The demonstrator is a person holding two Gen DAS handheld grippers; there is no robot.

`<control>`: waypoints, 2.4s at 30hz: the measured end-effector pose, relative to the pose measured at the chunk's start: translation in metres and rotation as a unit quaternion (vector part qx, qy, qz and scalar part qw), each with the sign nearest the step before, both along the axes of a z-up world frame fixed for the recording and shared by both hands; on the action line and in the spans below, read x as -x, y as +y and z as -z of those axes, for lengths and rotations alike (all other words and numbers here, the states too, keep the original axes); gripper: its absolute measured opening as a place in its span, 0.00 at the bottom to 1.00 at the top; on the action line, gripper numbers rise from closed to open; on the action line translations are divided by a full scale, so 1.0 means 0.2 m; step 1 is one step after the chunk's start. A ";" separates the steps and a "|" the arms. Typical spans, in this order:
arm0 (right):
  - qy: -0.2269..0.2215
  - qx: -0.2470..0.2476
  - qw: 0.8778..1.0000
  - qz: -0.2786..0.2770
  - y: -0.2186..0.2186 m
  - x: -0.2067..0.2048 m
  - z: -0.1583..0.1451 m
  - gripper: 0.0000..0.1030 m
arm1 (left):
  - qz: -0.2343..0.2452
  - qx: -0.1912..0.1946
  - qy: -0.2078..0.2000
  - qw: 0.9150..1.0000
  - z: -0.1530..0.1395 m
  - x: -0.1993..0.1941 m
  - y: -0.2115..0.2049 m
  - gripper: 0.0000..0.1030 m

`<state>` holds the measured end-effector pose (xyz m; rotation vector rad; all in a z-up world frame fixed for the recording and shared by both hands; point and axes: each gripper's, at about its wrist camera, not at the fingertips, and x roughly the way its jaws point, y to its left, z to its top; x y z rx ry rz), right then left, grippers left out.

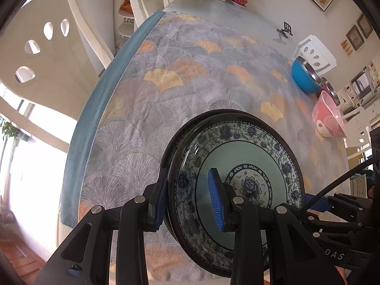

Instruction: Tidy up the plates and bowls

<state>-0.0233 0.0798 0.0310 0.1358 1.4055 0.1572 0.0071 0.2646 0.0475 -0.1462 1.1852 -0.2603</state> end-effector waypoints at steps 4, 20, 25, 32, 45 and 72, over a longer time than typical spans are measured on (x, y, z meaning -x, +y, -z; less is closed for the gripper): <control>-0.003 0.009 1.000 0.000 0.01 -0.03 0.00 0.43 | -0.003 0.017 0.017 1.000 -0.02 -0.03 0.04 0.30; -0.078 -0.004 0.996 0.033 -0.19 -0.13 -0.31 0.43 | 0.031 0.034 -0.079 0.996 -0.43 -0.33 -0.03 0.30; -0.124 0.011 0.987 0.097 -0.39 -0.20 -0.49 0.43 | 0.152 -0.001 -0.150 0.977 -0.60 -0.45 -0.34 0.30; -0.103 0.053 0.974 0.193 -0.73 -0.15 -0.51 0.52 | 0.378 -0.096 -0.153 0.908 -0.65 -0.63 -0.96 0.39; -0.077 0.037 0.971 0.223 -1.35 -0.16 -0.35 0.52 | 0.236 0.091 0.016 0.967 -0.23 -0.58 -1.42 0.39; -0.024 -0.041 0.995 0.092 -1.65 -0.51 0.06 0.28 | 0.079 0.080 0.065 0.992 0.01 -0.54 -1.61 0.13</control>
